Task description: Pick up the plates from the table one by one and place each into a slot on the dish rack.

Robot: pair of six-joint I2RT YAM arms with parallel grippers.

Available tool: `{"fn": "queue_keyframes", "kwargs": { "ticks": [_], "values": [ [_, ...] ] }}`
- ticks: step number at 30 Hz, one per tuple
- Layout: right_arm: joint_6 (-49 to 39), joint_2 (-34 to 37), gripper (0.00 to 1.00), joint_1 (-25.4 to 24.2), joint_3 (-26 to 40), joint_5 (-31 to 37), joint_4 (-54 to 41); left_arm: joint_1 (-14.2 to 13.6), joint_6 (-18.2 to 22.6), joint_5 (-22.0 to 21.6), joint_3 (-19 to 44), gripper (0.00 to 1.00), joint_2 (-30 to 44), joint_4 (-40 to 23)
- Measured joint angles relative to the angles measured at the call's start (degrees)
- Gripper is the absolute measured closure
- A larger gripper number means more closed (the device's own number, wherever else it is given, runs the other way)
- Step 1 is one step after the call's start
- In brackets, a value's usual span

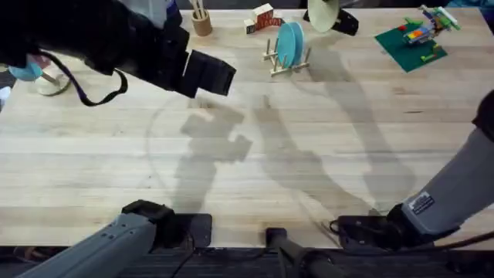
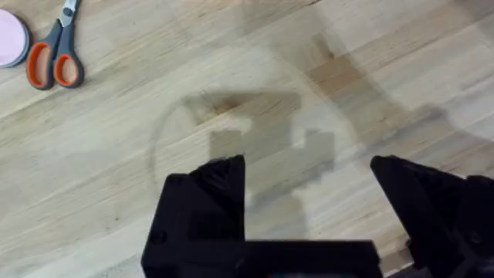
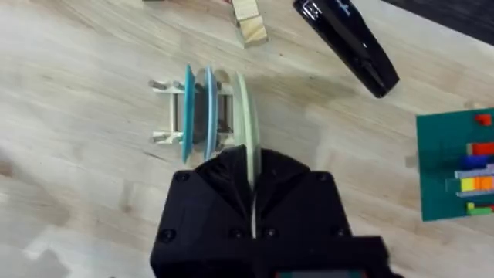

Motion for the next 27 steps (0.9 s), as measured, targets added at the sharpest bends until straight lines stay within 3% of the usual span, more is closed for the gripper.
{"fn": "queue_keyframes", "kwargs": {
  "ticks": [27],
  "values": [
    [0.64, 9.79, 0.972, -0.83, 0.00, -2.71, 3.48, -0.01, 0.00, 0.00, 0.00, 0.006, 0.00, 0.00]
  ]
}}
